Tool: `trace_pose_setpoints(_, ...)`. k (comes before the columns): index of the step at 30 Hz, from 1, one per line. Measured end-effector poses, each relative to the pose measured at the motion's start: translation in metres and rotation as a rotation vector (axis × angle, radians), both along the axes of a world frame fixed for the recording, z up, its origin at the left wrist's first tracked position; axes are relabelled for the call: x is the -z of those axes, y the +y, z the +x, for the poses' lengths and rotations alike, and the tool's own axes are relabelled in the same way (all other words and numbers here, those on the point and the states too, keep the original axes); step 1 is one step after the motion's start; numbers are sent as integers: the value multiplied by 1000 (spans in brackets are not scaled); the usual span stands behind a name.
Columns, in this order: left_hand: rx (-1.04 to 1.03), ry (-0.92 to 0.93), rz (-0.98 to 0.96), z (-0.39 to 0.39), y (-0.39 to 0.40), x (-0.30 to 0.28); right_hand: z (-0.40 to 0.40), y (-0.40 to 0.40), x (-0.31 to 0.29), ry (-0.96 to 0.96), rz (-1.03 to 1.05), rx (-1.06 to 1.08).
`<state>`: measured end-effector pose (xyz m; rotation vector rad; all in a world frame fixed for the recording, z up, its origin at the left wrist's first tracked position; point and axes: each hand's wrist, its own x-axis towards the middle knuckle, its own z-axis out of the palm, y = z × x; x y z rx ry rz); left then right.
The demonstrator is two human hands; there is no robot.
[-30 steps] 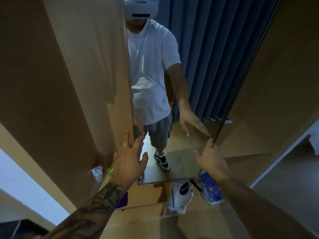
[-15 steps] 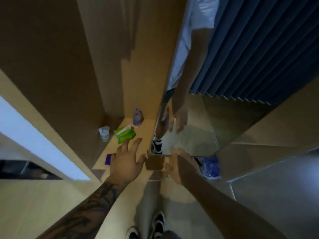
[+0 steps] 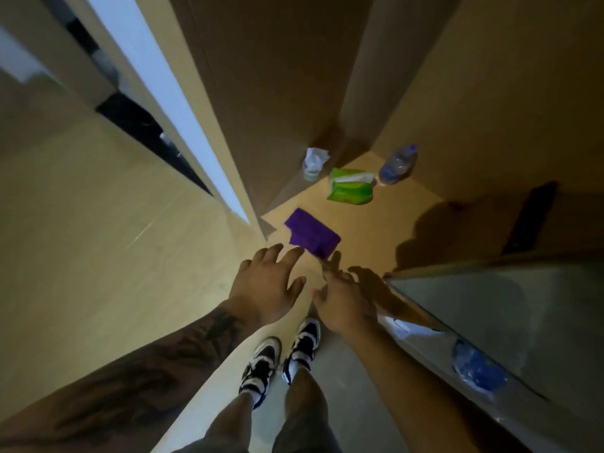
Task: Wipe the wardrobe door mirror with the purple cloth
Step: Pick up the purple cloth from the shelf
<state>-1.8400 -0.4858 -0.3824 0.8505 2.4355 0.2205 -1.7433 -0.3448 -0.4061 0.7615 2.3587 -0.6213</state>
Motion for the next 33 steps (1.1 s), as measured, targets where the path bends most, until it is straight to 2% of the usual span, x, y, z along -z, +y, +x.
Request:
trace_pose_setpoints(3,-4,-40,-50,-8,15,43,-23,10,45,-19,-1,-13)
trace_pose_setpoints(11,63,-18,-97,-65,73,180,-61,40,158,136,115,80)
trace_pose_setpoints(17,198,137,-109,-100,94,269,-88,59,245,168,232,44)
trace_pose_setpoints(21,259,200,-107,-116,102,307,-93,63,296,204,428,-68)
trace_pose_setpoints(25,267,255,-51,-119,100,323,-92,63,318,413,508,-40)
trace_pose_setpoints(27,237,248,1,-120,99,318,-93,62,311,413,507,-25)
trace_pose_setpoints(30,209,216,82,-121,90,295,-96,56,284,418,506,29)
trace_pose_setpoints(33,185,183,132,-122,72,255,-98,46,243,517,505,53)
